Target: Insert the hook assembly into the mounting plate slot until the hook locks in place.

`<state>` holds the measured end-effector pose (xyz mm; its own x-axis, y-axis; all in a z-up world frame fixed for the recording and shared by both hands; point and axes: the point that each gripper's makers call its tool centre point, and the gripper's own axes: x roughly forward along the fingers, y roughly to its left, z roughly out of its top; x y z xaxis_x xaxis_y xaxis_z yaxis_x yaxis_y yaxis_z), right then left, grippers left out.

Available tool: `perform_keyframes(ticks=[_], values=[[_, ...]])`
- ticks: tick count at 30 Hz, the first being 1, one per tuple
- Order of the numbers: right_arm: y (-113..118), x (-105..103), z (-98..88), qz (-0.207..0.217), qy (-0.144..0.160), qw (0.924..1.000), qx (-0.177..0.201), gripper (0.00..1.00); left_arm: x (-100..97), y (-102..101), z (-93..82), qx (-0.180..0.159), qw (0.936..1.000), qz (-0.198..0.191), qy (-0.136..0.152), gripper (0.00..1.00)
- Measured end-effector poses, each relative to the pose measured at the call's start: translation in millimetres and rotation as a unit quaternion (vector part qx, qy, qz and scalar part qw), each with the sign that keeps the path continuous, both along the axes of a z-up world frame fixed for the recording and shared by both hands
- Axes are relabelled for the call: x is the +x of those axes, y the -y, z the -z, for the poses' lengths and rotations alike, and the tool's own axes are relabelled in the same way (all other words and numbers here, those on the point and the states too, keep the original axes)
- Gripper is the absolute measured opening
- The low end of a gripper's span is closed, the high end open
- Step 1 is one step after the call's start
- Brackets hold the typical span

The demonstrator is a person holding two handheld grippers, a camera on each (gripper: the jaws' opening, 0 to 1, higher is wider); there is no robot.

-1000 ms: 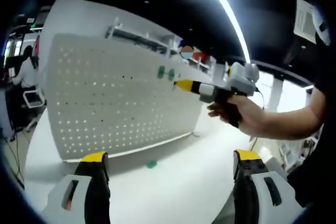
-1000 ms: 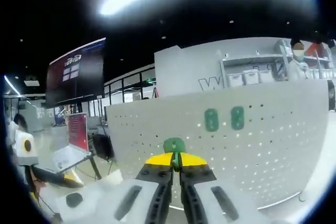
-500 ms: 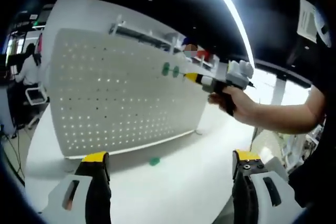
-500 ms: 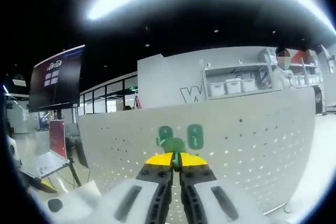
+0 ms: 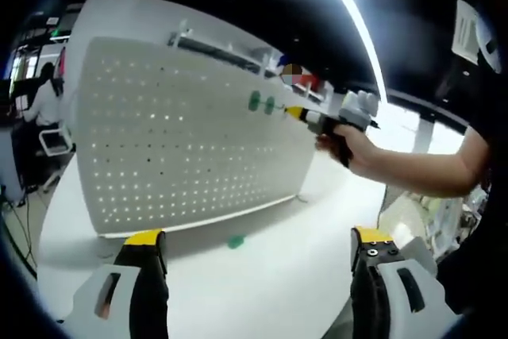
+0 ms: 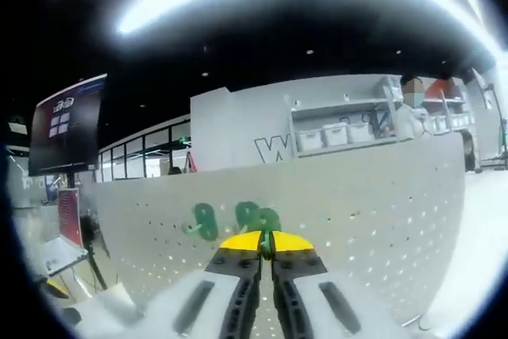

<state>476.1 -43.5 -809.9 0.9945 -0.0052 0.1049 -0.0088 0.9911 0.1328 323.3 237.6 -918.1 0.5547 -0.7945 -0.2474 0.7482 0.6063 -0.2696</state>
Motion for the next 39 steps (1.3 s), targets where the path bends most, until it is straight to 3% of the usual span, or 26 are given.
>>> perform_keyframes(ticks=[6,26,39], values=[[13,9,-1.7,0.013,0.002,0.9999,-0.002,0.0,1.9,-1,2.7,0.001,1.0,-0.001,-0.005,0.97],[18,13,-5.8,0.027,0.018,0.9995,0.006,0.0,3.7,-3,9.8,0.003,0.9998,-0.009,-0.015,0.96],[23,21,1.5,0.037,0.003,0.9993,-0.002,0.0,1.8,1,12.3,-0.001,0.9997,-0.011,-0.02,0.96]])
